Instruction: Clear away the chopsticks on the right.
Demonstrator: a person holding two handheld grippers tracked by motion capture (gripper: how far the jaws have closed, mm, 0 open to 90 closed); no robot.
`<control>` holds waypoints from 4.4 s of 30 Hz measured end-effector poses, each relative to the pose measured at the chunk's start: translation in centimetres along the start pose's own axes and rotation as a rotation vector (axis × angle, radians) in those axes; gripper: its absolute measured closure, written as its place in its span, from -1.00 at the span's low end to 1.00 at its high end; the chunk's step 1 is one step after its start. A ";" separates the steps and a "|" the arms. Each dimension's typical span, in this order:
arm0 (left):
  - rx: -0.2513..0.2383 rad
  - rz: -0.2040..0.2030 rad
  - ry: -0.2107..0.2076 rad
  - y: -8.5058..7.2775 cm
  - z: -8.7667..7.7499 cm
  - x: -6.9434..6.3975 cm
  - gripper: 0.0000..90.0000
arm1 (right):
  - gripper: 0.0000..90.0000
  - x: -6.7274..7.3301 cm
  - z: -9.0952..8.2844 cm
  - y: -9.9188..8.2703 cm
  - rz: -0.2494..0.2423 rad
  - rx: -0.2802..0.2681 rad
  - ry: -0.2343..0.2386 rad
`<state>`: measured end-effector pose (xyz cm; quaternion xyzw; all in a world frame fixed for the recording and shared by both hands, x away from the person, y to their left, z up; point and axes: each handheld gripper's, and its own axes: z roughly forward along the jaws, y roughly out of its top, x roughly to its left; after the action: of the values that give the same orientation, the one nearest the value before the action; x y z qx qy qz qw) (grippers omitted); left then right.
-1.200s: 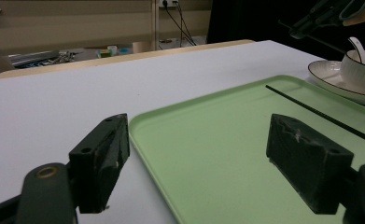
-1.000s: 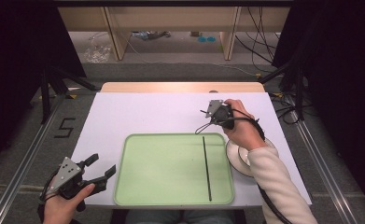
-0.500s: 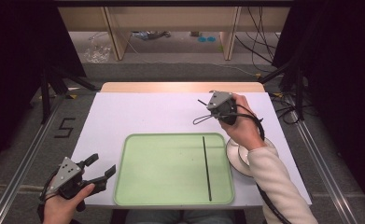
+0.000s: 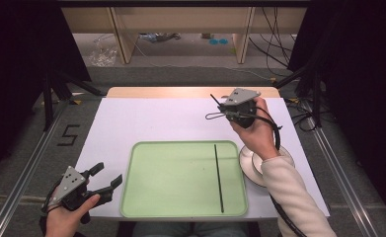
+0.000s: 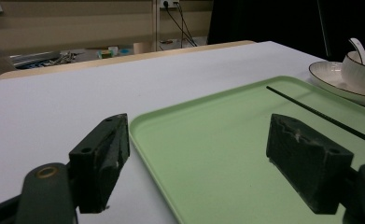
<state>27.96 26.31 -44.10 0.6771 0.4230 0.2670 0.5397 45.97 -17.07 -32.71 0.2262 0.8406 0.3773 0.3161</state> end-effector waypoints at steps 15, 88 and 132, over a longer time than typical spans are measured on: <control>0.000 0.000 0.000 0.0 0.0 0.0 -0.52 | 0.95 -0.3 -0.7 0.1 0.308 -0.071 0.010; -0.005 -0.001 -0.001 0.1 -0.1 0.0 -0.52 | 0.95 1.2 1.9 -1.4 0.937 0.454 -0.006; -0.004 -0.001 -0.001 0.0 -0.1 0.0 -0.52 | 0.95 2.0 4.2 -3.3 0.978 0.653 0.034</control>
<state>27.92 26.37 -44.03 0.6760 0.4227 0.2671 0.5413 47.09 -15.75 -38.16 0.6671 0.7163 0.2045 0.0057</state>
